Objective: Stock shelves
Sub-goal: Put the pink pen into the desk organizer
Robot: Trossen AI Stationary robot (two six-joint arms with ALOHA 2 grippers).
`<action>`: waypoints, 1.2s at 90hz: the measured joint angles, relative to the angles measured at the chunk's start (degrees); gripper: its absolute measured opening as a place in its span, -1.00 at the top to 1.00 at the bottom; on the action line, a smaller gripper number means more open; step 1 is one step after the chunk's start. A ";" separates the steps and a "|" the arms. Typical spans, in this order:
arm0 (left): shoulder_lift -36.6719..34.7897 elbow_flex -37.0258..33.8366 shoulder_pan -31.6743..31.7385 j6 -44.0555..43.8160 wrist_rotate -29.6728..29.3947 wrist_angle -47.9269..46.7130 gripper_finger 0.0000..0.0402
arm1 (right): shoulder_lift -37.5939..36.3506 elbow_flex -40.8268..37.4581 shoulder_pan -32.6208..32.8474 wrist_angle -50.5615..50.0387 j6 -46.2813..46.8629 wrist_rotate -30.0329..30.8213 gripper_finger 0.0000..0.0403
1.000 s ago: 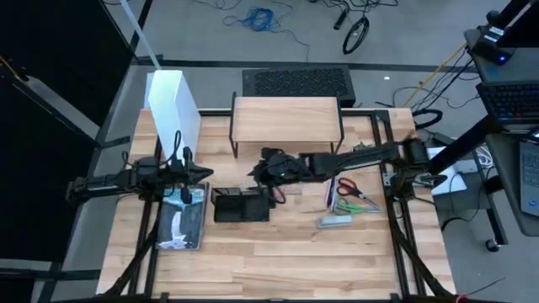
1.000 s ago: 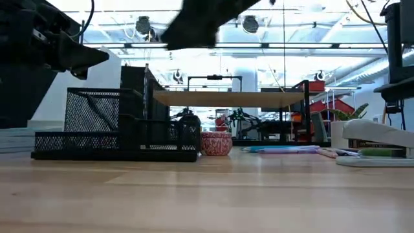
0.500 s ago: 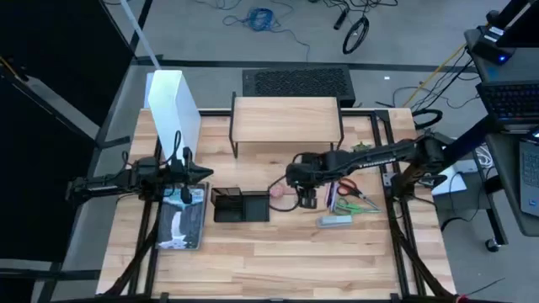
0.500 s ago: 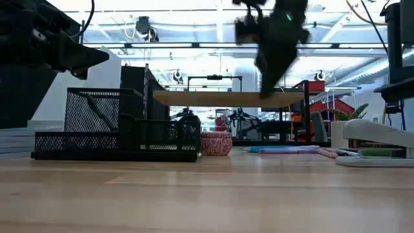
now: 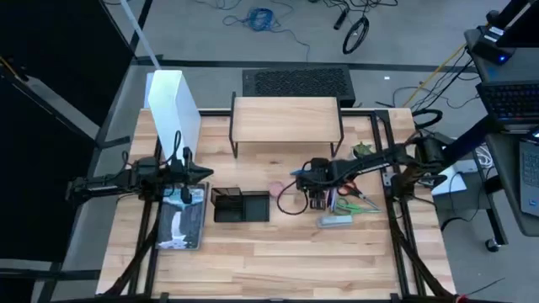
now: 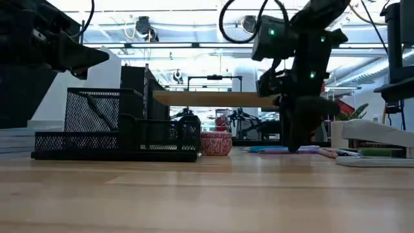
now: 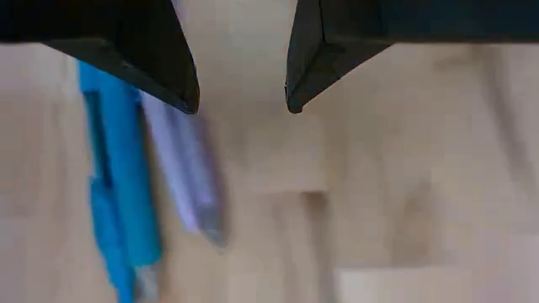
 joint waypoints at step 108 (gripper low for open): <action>-0.02 0.00 -0.01 0.01 0.00 0.00 0.98 | -8.00 2.45 3.10 -17.11 18.87 -4.70 0.21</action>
